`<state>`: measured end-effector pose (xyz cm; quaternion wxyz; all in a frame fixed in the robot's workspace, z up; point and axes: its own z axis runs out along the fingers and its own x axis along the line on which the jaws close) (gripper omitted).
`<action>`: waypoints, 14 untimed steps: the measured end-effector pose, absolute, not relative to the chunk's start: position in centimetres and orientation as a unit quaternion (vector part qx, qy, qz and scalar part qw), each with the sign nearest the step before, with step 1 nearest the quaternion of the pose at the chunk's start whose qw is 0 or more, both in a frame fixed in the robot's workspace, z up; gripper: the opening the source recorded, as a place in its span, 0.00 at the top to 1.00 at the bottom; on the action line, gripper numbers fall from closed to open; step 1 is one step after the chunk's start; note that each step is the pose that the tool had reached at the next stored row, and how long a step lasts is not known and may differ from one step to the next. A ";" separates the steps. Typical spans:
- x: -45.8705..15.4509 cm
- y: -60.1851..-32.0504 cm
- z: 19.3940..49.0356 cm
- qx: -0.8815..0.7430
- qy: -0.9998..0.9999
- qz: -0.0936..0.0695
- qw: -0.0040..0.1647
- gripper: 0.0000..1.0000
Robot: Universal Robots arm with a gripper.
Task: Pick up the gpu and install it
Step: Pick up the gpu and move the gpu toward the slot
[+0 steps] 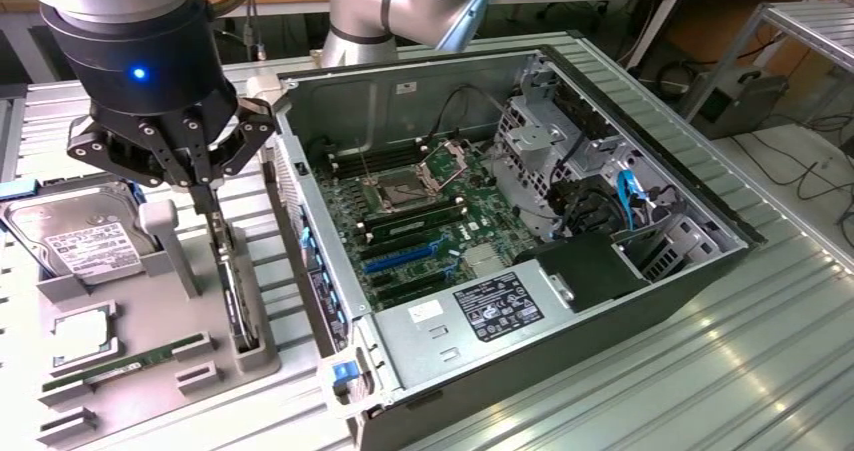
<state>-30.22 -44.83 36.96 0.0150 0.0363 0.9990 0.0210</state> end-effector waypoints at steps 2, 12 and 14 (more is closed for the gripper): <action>-30.2 -44.8 37.0 0.036 0.999 0.021 0.015 0.89; -30.2 -44.8 37.0 0.036 0.999 0.021 0.015 0.64; -30.2 -44.8 37.0 0.036 0.999 0.021 0.015 0.52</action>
